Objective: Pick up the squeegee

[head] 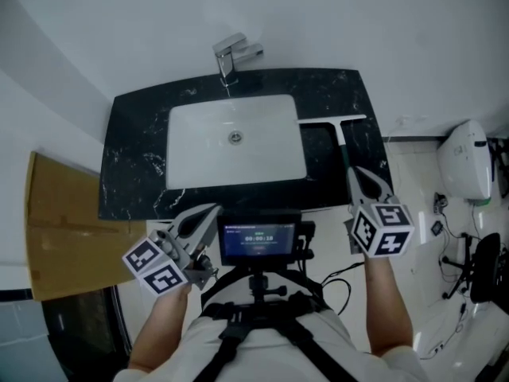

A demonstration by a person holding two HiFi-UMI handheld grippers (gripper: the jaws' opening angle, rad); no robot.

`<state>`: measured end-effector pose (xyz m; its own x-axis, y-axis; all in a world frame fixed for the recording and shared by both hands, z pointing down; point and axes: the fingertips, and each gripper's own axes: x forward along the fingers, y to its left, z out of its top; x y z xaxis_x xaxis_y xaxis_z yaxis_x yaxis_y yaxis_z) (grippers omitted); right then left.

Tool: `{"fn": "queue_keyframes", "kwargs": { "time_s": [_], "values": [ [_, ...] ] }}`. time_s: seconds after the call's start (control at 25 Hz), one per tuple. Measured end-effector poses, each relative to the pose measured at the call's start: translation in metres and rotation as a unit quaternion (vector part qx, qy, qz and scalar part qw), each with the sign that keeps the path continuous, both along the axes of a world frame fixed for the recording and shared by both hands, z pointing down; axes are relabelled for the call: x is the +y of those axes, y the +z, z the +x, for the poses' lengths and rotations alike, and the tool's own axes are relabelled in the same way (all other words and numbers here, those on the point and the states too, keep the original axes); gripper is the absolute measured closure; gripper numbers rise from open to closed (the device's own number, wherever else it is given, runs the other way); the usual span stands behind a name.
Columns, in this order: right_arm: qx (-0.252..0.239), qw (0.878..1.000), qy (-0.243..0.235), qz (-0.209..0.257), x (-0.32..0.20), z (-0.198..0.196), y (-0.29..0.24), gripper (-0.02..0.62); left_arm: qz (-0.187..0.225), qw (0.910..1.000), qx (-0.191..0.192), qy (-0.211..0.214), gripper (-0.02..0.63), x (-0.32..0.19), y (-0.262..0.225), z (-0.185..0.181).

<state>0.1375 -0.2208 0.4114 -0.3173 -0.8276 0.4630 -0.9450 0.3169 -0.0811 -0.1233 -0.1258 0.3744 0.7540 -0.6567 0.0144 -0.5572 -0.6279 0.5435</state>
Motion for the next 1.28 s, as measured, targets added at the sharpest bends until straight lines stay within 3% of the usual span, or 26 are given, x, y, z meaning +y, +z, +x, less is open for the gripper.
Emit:
{"fn": "queue_keyframes", "kwargs": {
  "time_s": [0.48,1.04,1.28],
  "values": [
    [0.019,0.999,0.039,0.02,0.019,-0.016,-0.015,0.472,-0.002,0.9988,0.003,0.05,0.609,-0.012,0.003,-0.02],
    [0.004,0.999,0.027,0.041,-0.01,0.021,-0.037,0.472,0.015,0.9992,0.011,0.036,0.609,-0.038,-0.004,0.022],
    [-0.003,0.999,0.027,0.039,-0.016,0.025,-0.035,0.473,0.017,0.9995,0.006,0.026,0.609,-0.037,-0.009,0.022]
  ]
}}
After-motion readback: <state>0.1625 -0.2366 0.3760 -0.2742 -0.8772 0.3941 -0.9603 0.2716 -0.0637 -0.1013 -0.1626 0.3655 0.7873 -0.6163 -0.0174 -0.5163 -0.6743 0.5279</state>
